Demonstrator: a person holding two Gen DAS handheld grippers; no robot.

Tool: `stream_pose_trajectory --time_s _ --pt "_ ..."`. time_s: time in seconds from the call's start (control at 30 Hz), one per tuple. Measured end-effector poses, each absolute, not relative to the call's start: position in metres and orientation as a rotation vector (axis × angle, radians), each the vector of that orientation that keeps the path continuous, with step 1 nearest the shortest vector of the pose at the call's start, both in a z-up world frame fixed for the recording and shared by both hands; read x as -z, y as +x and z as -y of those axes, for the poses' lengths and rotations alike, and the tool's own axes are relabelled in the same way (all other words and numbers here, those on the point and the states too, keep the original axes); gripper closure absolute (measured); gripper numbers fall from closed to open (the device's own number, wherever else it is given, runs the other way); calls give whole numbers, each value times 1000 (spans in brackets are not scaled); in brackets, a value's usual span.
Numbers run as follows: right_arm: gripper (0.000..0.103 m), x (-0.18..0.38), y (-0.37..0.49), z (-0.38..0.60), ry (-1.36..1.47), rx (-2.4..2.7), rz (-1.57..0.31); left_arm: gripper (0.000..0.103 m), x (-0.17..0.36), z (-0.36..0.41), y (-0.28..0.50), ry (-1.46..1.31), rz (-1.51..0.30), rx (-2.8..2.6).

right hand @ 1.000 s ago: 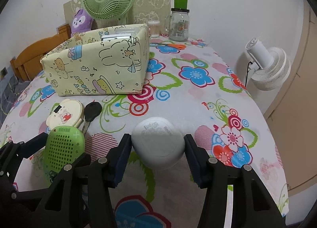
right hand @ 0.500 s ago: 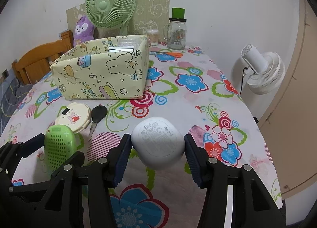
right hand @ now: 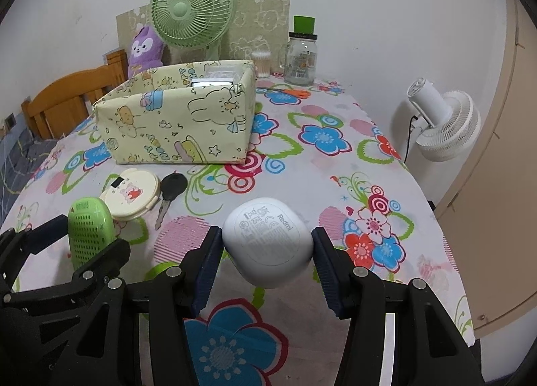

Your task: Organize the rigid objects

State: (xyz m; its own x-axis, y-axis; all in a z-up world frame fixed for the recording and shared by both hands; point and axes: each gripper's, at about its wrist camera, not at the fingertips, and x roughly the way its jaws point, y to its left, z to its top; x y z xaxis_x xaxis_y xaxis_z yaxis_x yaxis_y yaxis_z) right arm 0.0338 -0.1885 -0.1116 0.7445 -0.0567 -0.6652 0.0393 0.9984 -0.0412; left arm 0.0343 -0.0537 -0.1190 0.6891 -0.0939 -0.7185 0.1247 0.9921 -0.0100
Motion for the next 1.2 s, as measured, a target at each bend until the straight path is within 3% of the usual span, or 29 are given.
stream_pose_trajectory --time_s 1.2 --pt "46 60 44 167 -57 25 -650 24 66 32 50 26 -735 94"
